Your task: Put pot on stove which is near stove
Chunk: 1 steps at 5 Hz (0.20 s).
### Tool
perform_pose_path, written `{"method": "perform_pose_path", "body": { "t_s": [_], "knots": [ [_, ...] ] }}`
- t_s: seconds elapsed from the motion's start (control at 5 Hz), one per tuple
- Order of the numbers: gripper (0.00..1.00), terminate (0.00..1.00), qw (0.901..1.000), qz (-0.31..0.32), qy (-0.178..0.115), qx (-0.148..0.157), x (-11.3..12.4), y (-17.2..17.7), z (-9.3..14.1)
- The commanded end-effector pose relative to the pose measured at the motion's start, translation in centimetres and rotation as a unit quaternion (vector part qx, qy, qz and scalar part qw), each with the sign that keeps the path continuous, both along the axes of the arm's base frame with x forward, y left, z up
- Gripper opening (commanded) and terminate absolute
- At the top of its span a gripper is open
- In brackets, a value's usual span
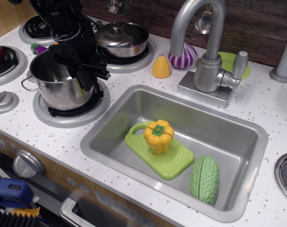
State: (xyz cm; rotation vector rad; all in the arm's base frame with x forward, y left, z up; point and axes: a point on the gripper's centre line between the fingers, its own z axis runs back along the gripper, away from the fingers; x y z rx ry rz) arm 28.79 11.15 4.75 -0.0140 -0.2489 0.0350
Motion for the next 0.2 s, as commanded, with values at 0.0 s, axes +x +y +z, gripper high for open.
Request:
{"method": "perform_pose_path", "body": {
  "t_s": [0.0],
  "knots": [
    [0.00, 1.00, 0.9999, -0.012, -0.008, -0.007, 0.38, -0.05, 0.24]
  ]
}}
